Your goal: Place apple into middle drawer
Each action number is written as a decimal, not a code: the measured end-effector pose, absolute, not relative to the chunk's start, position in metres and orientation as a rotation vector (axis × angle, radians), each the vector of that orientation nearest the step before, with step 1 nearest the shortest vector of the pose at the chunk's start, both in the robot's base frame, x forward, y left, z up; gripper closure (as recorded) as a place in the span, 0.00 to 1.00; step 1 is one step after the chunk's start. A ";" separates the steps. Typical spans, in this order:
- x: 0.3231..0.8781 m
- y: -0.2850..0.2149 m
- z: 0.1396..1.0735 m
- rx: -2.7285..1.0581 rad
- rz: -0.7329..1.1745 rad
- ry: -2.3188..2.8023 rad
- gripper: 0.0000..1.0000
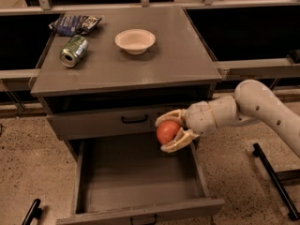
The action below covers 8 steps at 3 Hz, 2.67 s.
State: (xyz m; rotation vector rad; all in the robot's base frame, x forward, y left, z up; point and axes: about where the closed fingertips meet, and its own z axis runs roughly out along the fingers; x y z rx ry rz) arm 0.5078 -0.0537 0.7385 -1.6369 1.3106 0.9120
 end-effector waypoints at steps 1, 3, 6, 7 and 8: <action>0.510 -0.048 0.714 -1.621 0.911 1.355 1.00; 0.506 -0.030 0.590 -1.842 0.679 1.464 1.00; 0.496 -0.020 0.467 -1.939 0.597 1.587 1.00; 0.509 -0.009 0.417 -1.923 0.498 1.611 1.00; 0.528 -0.001 0.386 -1.869 0.432 1.633 0.73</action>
Offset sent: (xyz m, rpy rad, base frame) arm -0.0045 0.0339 -0.2182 -0.3314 -0.0607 -0.0995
